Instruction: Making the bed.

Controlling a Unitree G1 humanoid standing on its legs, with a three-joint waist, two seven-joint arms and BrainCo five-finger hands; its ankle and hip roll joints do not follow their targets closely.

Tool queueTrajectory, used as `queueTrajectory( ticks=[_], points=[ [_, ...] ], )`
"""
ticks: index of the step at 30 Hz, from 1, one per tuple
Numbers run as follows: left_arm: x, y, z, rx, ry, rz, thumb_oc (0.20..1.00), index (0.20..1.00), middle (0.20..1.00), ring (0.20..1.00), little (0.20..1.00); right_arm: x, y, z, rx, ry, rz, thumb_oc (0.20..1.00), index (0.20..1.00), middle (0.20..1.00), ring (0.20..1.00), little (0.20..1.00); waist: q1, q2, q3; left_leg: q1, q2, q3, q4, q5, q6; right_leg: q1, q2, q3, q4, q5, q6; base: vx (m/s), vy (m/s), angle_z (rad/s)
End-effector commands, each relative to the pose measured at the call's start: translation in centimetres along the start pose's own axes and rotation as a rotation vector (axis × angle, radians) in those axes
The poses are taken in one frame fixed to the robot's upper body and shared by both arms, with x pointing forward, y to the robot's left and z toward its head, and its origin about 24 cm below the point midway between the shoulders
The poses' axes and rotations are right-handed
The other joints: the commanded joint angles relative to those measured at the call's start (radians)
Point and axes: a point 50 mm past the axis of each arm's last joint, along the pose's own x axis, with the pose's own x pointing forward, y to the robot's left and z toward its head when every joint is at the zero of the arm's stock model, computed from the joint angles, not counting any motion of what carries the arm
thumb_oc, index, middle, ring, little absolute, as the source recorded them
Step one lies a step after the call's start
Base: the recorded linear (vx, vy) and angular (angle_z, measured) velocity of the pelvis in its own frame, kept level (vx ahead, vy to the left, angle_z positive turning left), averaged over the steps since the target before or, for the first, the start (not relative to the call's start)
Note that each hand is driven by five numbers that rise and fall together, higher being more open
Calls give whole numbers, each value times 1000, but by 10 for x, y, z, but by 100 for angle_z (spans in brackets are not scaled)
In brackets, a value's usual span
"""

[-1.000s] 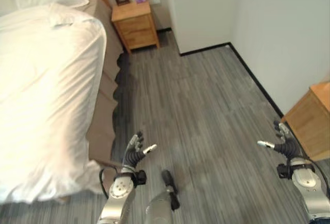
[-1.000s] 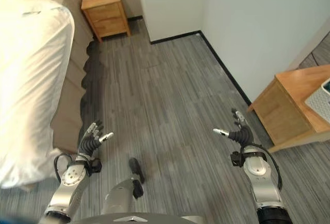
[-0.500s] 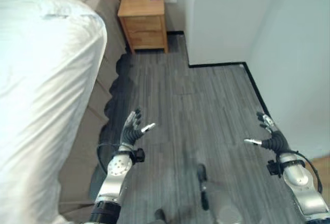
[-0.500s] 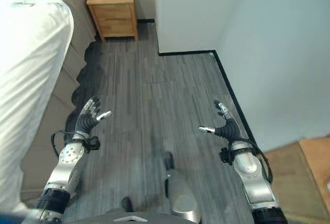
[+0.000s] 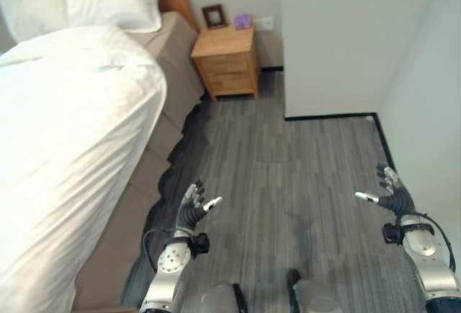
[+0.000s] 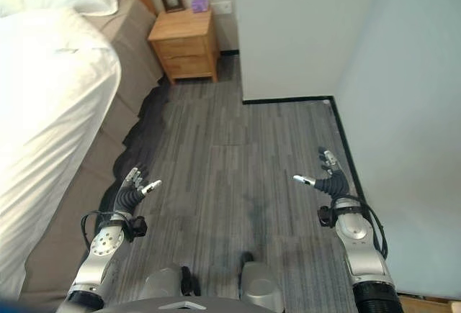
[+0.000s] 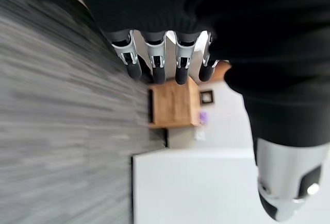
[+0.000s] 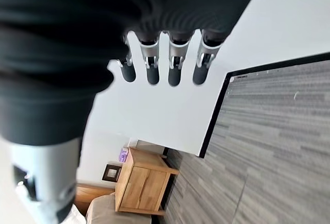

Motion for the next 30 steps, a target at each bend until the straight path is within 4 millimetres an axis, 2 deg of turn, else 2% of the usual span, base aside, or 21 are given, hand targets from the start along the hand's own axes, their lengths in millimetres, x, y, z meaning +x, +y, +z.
queueTrajectory(
  ticks=[1, 3, 4, 5, 6, 8, 9, 10, 12, 14, 15, 16, 17, 18, 19, 21, 25, 27, 28, 29, 30],
  points=[
    [8, 8, 33, 27, -142, -7, 1000, 1000, 1000, 1000, 1000, 1, -13, 26, -15, -133, -36, 1000, 1000, 1000, 1000, 1000, 0, -37, -24, 31, 4, 70, -41, 105, -49, 165, -122, 41, -89, -34, 104, 308, 47, 28],
    [3, 11, 24, 17, -100, 3, 1000, 1000, 1000, 1000, 1000, 0, -5, 27, -39, -134, 11, 1000, 1000, 1000, 1000, 1000, 7, -6, -47, 59, 14, 87, -70, 145, -42, 216, -131, 43, -54, -70, 132, 602, 137, -8],
    [3, 11, 23, 17, -98, 3, 1000, 1000, 1000, 1000, 1000, 0, -4, 27, -40, -133, 12, 1000, 1000, 1000, 1000, 1000, 7, -7, -47, 64, 11, 89, -75, 147, -42, 217, -134, 43, -51, -73, 133, 843, 203, -44],
    [-3, 14, 12, 26, -45, 10, 1000, 1000, 1000, 1000, 1000, -3, 13, 21, -27, -103, 70, 1000, 1000, 1000, 1000, 1000, 13, -31, -76, 131, -39, 97, -101, 130, -10, 213, -195, 48, 92, -31, 184, 463, 108, -47],
    [-3, 15, 12, 26, -45, 11, 1000, 1000, 1000, 1000, 1000, -3, 13, 21, -26, -104, 71, 1000, 1000, 1000, 1000, 1000, 17, -29, -76, 130, -36, 102, -101, 132, -9, 209, -192, 54, 91, -26, 184, 551, 145, -22],
    [-3, 17, 11, 41, -30, 9, 1000, 1000, 1000, 1000, 1000, -3, 28, 21, -26, -100, 119, 1000, 1000, 1000, 1000, 1000, 18, -56, -72, 187, -80, 95, -115, 99, 22, 129, -240, 75, 276, 159, 237, 264, 77, -6],
    [-4, 18, 11, 53, -29, -1, 1000, 1000, 1000, 1000, 1000, -3, 33, 22, -22, -105, 140, 1000, 1000, 1000, 1000, 1000, 15, -68, -59, 212, -94, 71, -117, 86, 30, 93, -241, 96, 379, 246, 237, 292, 78, 15],
    [-3, 18, 12, 59, -31, -7, 1000, 1000, 1000, 1000, 1000, -2, 36, 24, -13, -111, 145, 1000, 1000, 1000, 1000, 1000, 9, -60, -50, 226, -91, 47, -124, 75, 41, 44, -226, 125, 445, 271, 237, 238, 48, 35],
    [1, 19, 14, 80, -34, -8, 1000, 1000, 1000, 1000, 1000, 1, 43, 30, 3, -135, 153, 1000, 1000, 1000, 1000, 1000, -3, -55, -35, 254, -92, 18, -131, 46, 50, -36, -225, 154, 501, 242, 218, 193, -21, 92],
    [5, 21, 19, 88, -46, -7, 1000, 1000, 1000, 1000, 1000, 5, 47, 40, 16, -172, 165, 1000, 1000, 1000, 1000, 1000, -8, -57, -26, 269, -90, -6, -133, 24, 39, -100, -253, 107, 423, 164, 187, 290, -79, 108],
    [7, 21, 22, 90, -56, -17, 1000, 1000, 1000, 1000, 1000, 6, 47, 46, 22, -201, 164, 1000, 1000, 1000, 1000, 1000, -17, -60, -25, 284, -99, -37, -138, 6, 32, -136, -227, 77, 302, 88, 167, 277, -70, 60],
    [7, 21, 22, 90, -56, -17, 1000, 1000, 1000, 1000, 1000, 6, 47, 46, 23, -200, 163, 1000, 1000, 1000, 1000, 1000, -25, -60, -25, 284, -99, -46, -135, 0, 30, -126, -229, 66, 299, 81, 167, 308, -89, 80],
    [8, 21, 23, 96, -59, -25, 1000, 1000, 1000, 1000, 1000, 6, 45, 46, 26, -202, 157, 1000, 1000, 1000, 1000, 1000, -43, -69, -25, 294, -109, -73, -138, -15, 23, -123, -207, 64, 189, 62, 161, 417, -112, 114],
    [10, 20, 25, 109, -66, -36, 1000, 1000, 1000, 1000, 1000, 7, 41, 46, 34, -198, 138, 1000, 1000, 1000, 1000, 1000, -73, -81, -26, 316, -126, -136, -146, -48, 15, -134, -143, 140, 24, 74, 164, 386, -112, 129],
    [10, 20, 25, 109, -67, -35, 1000, 1000, 1000, 1000, 1000, 8, 41, 46, 34, -199, 138, 1000, 1000, 1000, 1000, 1000, -74, -81, -27, 313, -125, -137, -147, -43, 14, -134, -142, 138, 17, 81, 163, 380, -90, 142],
    [13, 21, 27, 121, -70, -34, 1000, 1000, 1000, 1000, 1000, 7, 41, 43, 53, -187, 130, 1000, 1000, 1000, 1000, 1000, -92, -92, -30, 321, -141, -199, -149, -63, 12, -164, -93, 257, -52, 115, 172, 256, -60, 141],
    [15, 26, 29, 153, -73, -22, 1000, 1000, 1000, 1000, 1000, 5, 44, 39, 58, -177, 141, 1000, 1000, 1000, 1000, 1000, -86, -102, -35, 353, -163, -284, -137, -103, 24, -146, -78, 304, -41, 125, 155, 209, -76, 193],
    [13, 27, 27, 158, -67, -22, 1000, 1000, 1000, 1000, 1000, 4, 45, 36, 65, -166, 152, 1000, 1000, 1000, 1000, 1000, -88, -102, -50, 362, -167, -323, -116, -119, 21, -105, -84, 297, -56, 120, 145, 121, -145, 63],
    [9, 72, 33, 282, -47, 80, 1000, 1000, 1000, 1000, 1000, -7, 52, -33, 202, 174, 73, 1000, 1000, 1000, 1000, 1000, 40, -144, -77, 264, 9, -183, -67, -107, -44, -28, -254, -76, 149, 97, 221, 11, -7, 37],
    [6, 75, 29, 269, -33, 109, 1000, 1000, 1000, 1000, 1000, -6, 51, -32, 174, 167, 74, 1000, 1000, 1000, 1000, 1000, 57, -149, -80, 254, -9, -179, -58, -117, -31, 7, -224, -67, 92, 35, 203, -71, 102, 10],
    [3, 76, 24, 269, -17, 113, 1000, 1000, 1000, 1000, 1000, -3, 52, -32, 163, 171, 80, 1000, 1000, 1000, 1000, 1000, 66, -150, -85, 241, -19, -183, -44, -119, -26, 10, -213, -59, 64, 29, 198, -141, 160, -28]
  ],
)
